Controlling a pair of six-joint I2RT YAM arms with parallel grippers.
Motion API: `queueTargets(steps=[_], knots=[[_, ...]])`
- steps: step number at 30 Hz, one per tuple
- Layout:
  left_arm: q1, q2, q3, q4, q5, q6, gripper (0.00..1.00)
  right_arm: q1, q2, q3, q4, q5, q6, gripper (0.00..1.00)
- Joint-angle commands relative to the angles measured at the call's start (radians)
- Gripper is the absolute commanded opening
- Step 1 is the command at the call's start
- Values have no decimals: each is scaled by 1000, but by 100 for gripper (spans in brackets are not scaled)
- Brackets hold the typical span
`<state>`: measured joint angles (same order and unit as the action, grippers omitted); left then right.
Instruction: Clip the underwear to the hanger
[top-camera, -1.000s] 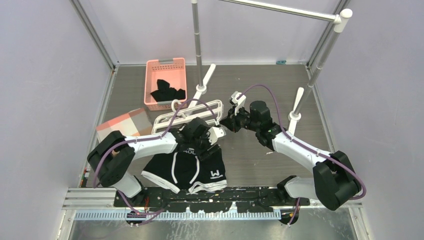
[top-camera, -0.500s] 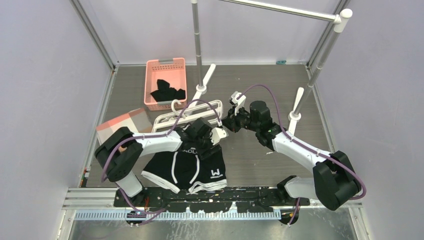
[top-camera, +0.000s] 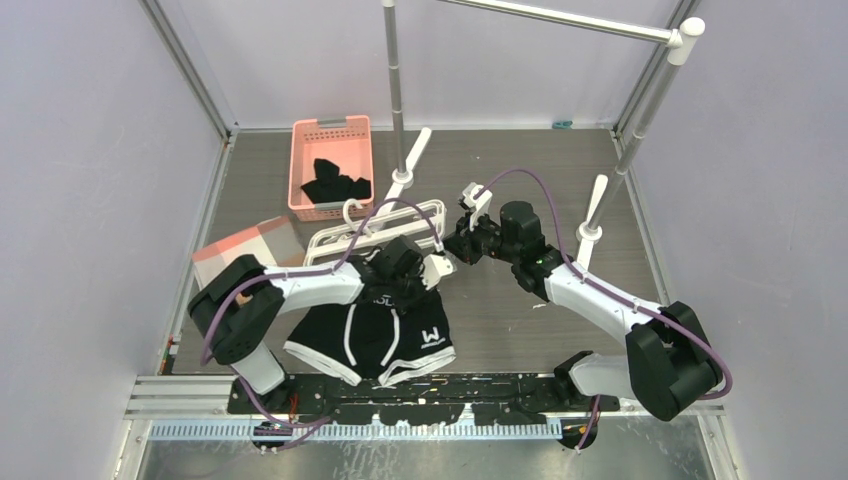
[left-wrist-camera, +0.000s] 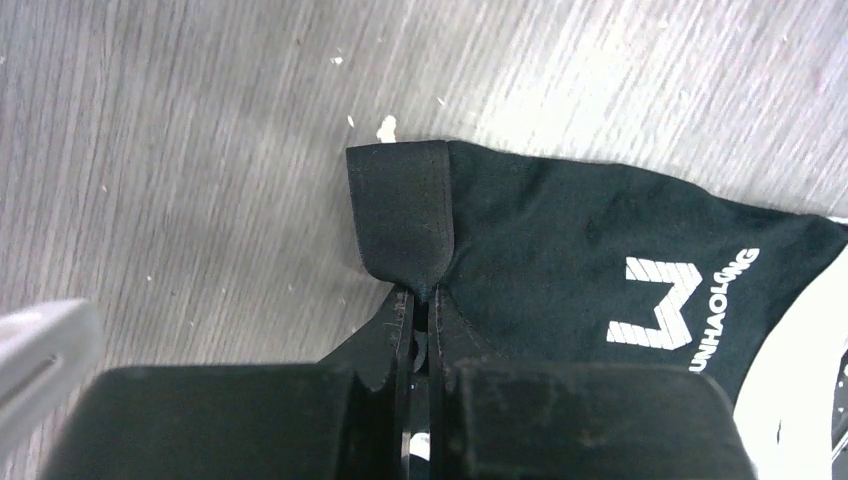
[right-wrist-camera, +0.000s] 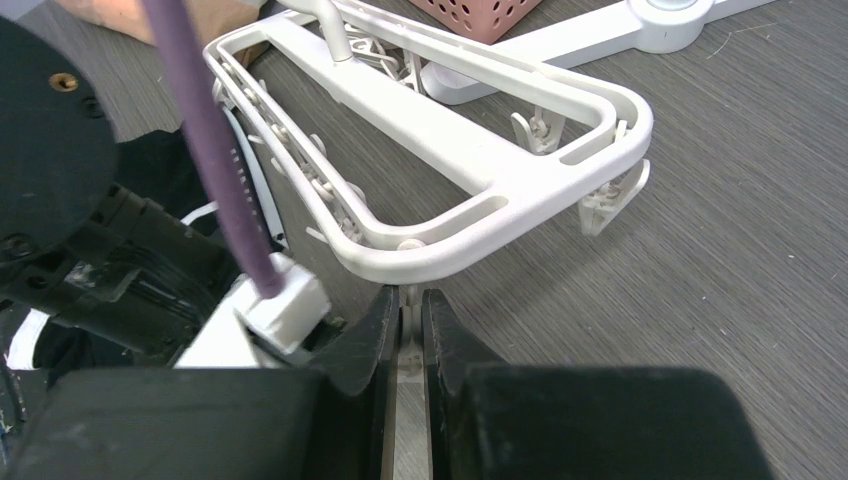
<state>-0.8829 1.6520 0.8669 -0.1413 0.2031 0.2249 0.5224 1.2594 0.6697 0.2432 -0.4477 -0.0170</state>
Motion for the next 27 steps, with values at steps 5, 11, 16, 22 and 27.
queueTargets(steps=[5, 11, 16, 22, 27], knots=[[-197, -226, -57, 5, -132, 52, 0, 2, -44, 39, 45, -9, -1, 1], [-229, -328, -85, 53, -336, 28, 0, 2, -48, 47, 31, -4, -3, 1], [-231, -320, -64, 2, -449, 35, 0, 2, -45, 55, 32, -8, 1, 1], [-299, -326, -116, -48, -274, -27, 6, 1, -50, 37, 40, -5, 2, 1], [-300, -411, -143, -109, -157, -2, 10, 2, -35, 34, 57, -8, 7, 1]])
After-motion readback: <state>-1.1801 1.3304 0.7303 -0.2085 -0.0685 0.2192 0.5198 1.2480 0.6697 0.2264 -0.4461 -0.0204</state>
